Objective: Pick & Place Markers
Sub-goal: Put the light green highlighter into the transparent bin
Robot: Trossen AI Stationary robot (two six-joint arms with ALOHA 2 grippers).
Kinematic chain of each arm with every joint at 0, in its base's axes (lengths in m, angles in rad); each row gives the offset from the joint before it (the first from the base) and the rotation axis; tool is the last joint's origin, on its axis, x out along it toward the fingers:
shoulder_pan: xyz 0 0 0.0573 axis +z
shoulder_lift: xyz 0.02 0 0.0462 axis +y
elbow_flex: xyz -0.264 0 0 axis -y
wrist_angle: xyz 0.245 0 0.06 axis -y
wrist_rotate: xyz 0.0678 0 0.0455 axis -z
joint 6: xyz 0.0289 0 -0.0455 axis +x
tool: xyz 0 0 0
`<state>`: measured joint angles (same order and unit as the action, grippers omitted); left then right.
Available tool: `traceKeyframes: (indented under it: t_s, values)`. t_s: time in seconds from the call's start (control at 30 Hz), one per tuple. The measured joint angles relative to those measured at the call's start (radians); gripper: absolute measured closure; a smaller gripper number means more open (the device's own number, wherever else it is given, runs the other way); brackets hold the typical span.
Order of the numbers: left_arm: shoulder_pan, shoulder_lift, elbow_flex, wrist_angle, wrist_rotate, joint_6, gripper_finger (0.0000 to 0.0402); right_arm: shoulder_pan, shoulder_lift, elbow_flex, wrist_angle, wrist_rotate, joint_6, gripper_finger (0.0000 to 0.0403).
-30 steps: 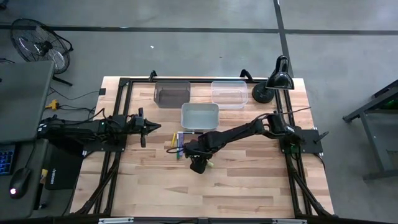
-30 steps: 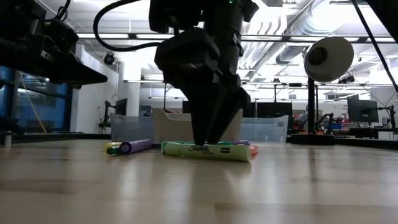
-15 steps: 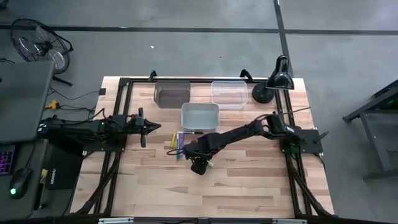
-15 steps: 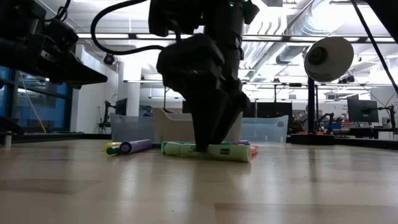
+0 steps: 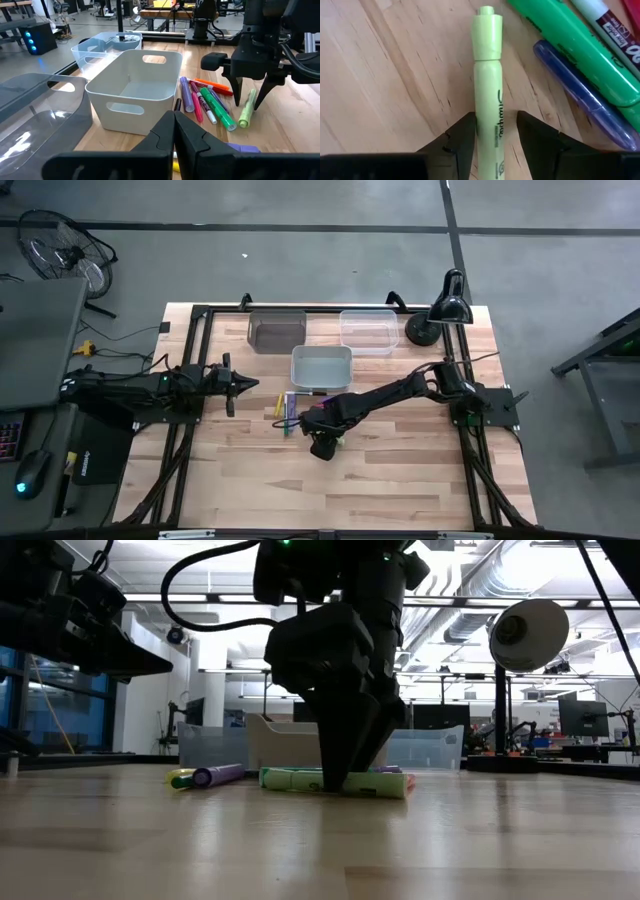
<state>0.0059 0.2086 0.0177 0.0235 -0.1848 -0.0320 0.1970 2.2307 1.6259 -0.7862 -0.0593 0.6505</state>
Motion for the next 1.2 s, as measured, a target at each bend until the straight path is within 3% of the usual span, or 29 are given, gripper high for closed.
traceKeyframes:
  t_s: [0.43,1.2]
  values:
    - [0.0,0.0,0.0,0.0,0.0,0.0,0.0401,0.0,0.002,-0.002,-0.004,0.01,-0.031,0.0333]
    - [0.0,0.0,0.0,0.0,0.003,0.0,0.0401,0.003,-0.068,-0.012,-0.054,0.007,-0.057,0.0335]
